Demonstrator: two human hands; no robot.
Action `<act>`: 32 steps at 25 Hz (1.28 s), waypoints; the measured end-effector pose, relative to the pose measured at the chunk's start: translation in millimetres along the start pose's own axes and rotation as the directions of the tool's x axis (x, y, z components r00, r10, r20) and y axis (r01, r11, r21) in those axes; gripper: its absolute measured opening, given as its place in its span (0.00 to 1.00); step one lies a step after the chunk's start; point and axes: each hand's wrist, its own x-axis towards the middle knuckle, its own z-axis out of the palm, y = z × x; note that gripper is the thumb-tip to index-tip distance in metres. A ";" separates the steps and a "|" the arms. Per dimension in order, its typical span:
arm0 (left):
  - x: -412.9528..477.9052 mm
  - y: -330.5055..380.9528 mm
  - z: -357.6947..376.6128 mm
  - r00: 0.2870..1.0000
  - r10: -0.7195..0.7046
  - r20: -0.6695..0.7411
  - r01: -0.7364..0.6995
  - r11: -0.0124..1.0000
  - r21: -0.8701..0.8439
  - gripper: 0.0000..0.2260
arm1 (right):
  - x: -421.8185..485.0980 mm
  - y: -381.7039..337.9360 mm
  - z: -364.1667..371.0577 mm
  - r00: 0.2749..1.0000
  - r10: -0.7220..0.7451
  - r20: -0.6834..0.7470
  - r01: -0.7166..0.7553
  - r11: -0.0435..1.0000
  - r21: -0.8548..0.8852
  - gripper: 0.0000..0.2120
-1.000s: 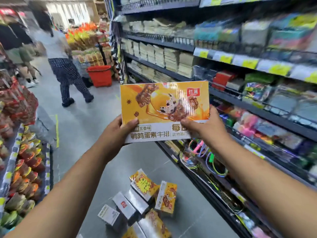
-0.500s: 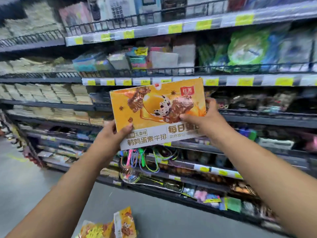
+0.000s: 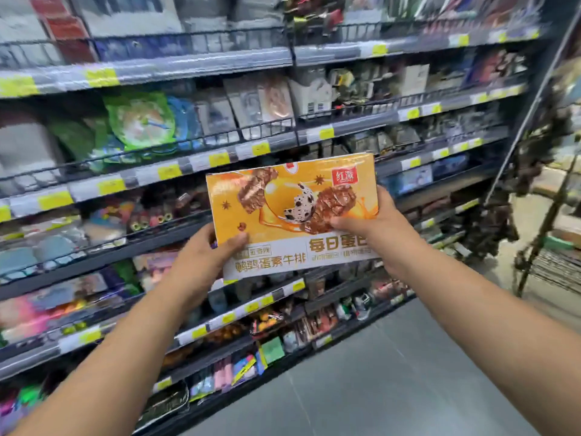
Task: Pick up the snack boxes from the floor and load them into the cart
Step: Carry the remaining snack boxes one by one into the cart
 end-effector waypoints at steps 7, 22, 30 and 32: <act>93.7 35.3 242.9 0.955 0.094 0.281 -0.072 0.994 -0.088 0.30 | 11.1 -13.9 -232.8 0.954 -0.017 -0.298 -0.004 0.998 -0.068 0.43; 266.3 23.7 707.5 0.692 0.102 0.714 -0.081 0.995 -0.064 0.08 | 73.2 30.2 -614.1 0.641 0.059 -0.765 -0.108 0.994 -0.014 0.44; 420.1 16.6 906.0 0.534 0.021 0.846 -0.050 0.999 0.006 0.20 | 192.0 65.4 -770.1 0.473 0.127 -0.872 -0.190 0.981 0.040 0.41; 444.4 10.7 948.1 0.478 -0.006 0.878 -0.052 0.998 0.036 0.20 | 215.4 77.3 -803.8 0.452 0.166 -0.876 -0.215 0.974 0.074 0.41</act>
